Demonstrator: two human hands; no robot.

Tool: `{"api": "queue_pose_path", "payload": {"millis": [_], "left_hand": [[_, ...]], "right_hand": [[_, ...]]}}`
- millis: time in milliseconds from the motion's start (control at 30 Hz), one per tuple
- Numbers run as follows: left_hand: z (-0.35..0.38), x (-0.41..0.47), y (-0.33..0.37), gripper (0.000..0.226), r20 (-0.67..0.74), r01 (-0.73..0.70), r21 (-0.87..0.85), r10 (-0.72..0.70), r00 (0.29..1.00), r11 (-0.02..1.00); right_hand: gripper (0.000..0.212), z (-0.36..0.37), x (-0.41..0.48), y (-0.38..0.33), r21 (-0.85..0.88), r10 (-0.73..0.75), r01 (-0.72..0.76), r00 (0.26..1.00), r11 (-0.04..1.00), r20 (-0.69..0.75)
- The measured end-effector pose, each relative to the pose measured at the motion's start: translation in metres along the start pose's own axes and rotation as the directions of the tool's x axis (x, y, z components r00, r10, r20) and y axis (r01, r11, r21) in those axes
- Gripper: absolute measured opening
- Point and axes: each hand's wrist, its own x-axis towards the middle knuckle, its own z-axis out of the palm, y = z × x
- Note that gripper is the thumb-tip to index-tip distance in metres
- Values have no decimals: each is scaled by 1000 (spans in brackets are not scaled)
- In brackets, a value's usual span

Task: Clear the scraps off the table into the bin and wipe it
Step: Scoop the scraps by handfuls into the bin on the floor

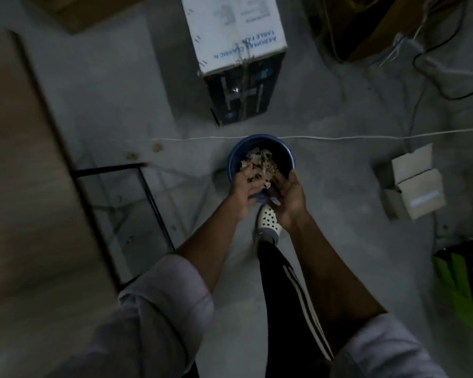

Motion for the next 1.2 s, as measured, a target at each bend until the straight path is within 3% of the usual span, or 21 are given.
{"api": "queue_pose_path", "payload": {"millis": [100, 267, 367, 500, 633, 733, 933, 1000, 1100, 1200], "left_hand": [[-28, -89, 0, 51, 112, -68, 47, 63, 992, 997], [-114, -228, -9, 32, 205, -345, 64, 326, 923, 936], [-193, -293, -22, 18, 198, -490, 60, 471, 860, 870], [-311, -350, -51, 14, 104, -569, 37, 563, 820, 821], [-416, -374, -97, 12, -103, -547, 31, 548, 830, 836], [-469, -381, -129, 15, -258, -525, -46, 498, 828, 850], [-516, -385, -176, 19, -529, -519, 48, 462, 712, 854], [-521, -381, -178, 23, -556, -492, 144, 481, 678, 859], [-538, -373, -177, 36, -578, -414, 422, 592, 562, 806], [-551, -365, -171, 51, -469, -352, 611, 682, 561, 709]], "right_hand": [[35, 26, -101, 11, 32, -94, 92, 994, 995, 47], [30, 74, -263, 58, 90, -269, 258, 950, 962, 156], [32, 104, -334, 109, 65, -328, 322, 917, 944, 226], [29, 148, -391, 181, -79, -294, 337, 896, 938, 334], [27, 188, -424, 236, -385, -207, 410, 858, 827, 471], [29, 216, -427, 271, -465, -165, 431, 845, 773, 509], [17, 246, -426, 327, -613, -132, 477, 844, 630, 520], [13, 248, -427, 336, -652, -130, 498, 840, 571, 527], [15, 255, -427, 353, -663, -143, 489, 851, 567, 505], [15, 270, -427, 366, -684, -147, 470, 867, 558, 476]]}}
